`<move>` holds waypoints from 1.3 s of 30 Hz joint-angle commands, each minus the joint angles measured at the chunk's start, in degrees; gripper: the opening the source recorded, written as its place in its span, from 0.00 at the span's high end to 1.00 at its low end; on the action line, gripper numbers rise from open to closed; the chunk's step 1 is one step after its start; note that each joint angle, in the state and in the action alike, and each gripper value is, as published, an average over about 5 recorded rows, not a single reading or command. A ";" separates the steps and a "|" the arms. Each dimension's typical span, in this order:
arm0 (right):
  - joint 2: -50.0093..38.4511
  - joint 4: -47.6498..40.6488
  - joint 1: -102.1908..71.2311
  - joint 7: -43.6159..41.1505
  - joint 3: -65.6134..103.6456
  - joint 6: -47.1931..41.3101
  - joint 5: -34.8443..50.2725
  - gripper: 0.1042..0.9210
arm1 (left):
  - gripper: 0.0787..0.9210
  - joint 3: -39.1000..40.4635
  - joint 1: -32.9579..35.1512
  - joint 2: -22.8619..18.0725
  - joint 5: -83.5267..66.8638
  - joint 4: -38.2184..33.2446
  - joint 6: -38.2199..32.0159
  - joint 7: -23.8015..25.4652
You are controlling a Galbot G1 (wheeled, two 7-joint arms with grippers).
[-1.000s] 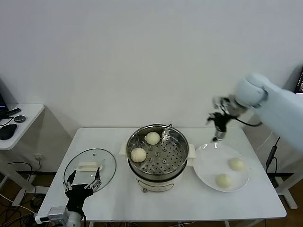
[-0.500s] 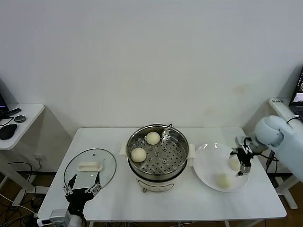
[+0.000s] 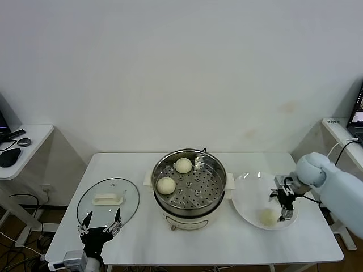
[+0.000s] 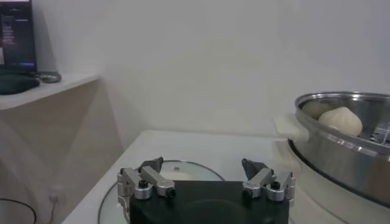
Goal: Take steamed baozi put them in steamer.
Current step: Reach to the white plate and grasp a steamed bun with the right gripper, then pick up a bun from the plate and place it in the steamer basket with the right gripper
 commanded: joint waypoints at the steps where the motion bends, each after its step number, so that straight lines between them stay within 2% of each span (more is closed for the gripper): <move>1: 2.33 -1.90 -1.45 0.36 0.34 0.95 -1.34 0.12 | 0.12 0.03 -0.01 0.01 0.14 0.29 0.05 -0.01; 19: 2.97 -2.44 -1.61 -0.01 -0.18 0.03 -2.02 0.13 | 0.12 0.17 -0.28 0.04 0.12 0.76 0.10 -0.01; 22: 3.10 -2.60 -1.80 0.14 -0.08 -0.15 -1.98 0.18 | 0.12 0.18 -0.26 0.06 0.12 0.80 0.10 -0.02; 30: 2.63 -2.60 -1.51 0.11 0.28 -0.33 -1.85 0.41 | 0.12 0.29 -0.44 0.11 0.14 0.87 0.11 -0.03; 35: 2.32 -2.55 1.51 -0.13 0.31 -0.58 -0.36 0.43 | 0.12 0.52 -0.92 0.07 0.34 1.23 0.10 -0.13; 39: 2.84 -3.04 11.39 -0.57 -3.76 -1.08 3.23 0.43 | 0.12 0.59 -1.50 0.05 0.92 1.51 0.01 -0.28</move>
